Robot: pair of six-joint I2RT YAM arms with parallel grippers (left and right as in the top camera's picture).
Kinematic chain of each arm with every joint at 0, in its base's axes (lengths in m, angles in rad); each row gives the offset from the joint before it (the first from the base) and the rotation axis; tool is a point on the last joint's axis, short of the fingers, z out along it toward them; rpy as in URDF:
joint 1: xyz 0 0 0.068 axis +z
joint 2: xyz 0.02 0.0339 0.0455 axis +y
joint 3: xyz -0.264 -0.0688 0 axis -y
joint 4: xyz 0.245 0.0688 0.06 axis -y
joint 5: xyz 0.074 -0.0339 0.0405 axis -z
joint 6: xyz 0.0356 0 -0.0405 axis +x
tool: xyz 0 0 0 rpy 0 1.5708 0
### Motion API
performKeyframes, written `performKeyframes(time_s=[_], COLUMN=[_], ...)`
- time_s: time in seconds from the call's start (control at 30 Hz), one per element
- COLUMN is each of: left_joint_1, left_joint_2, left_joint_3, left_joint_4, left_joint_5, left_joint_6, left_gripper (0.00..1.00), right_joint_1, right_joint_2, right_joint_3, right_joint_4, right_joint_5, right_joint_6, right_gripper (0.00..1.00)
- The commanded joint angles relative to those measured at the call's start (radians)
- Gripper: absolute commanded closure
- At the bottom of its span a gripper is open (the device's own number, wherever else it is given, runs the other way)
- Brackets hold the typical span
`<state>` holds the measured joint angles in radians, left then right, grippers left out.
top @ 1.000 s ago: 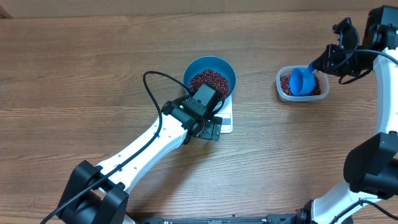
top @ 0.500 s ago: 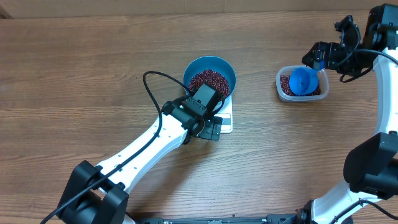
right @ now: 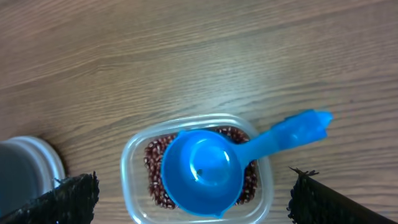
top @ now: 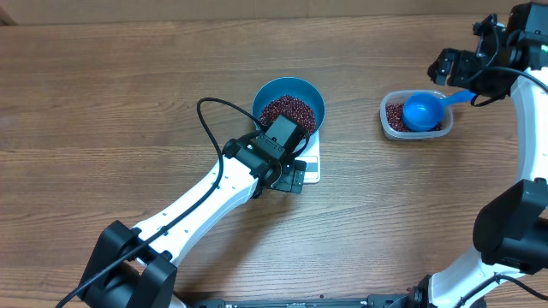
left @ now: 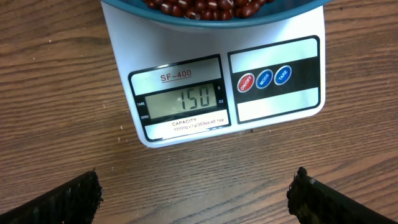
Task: Scoop item into bowl and weigh 150g on scale
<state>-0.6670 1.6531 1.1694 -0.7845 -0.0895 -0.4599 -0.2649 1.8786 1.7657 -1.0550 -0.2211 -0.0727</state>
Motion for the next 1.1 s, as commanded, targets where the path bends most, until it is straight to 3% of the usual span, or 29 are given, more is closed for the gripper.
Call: performKeyframes(time_s=[0.0,0.3,0.53,1.07], left_joint_1=[0.002,0.002,0.002,0.002], left_joint_2=[-0.006,-0.006,-0.006,-0.006], left_joint_3=[-0.002,-0.002,-0.002,-0.002], left_joint_4=[0.0,0.0,0.0,0.0], left_joint_5=[0.001,0.001,0.001,0.001], left_joint_6=[0.019,0.019,0.019,0.019], left_gripper=[0.01,0.01,0.01,0.01], right_joint_1=[0.003,0.003,0.003,0.003], right_joint_2=[-0.002,-0.003,-0.003,-0.003], right_joint_3=[-0.056,-0.082,-0.077,-0.077], right_joint_4=[0.02,0.042,0.08,0.081], right_joint_5=[0.016,-0.019,-0.18,-0.184], right_joint_6=[0.051,0.051,0.051,0.05], right_gripper=[0.0,0.0,0.0,0.0])
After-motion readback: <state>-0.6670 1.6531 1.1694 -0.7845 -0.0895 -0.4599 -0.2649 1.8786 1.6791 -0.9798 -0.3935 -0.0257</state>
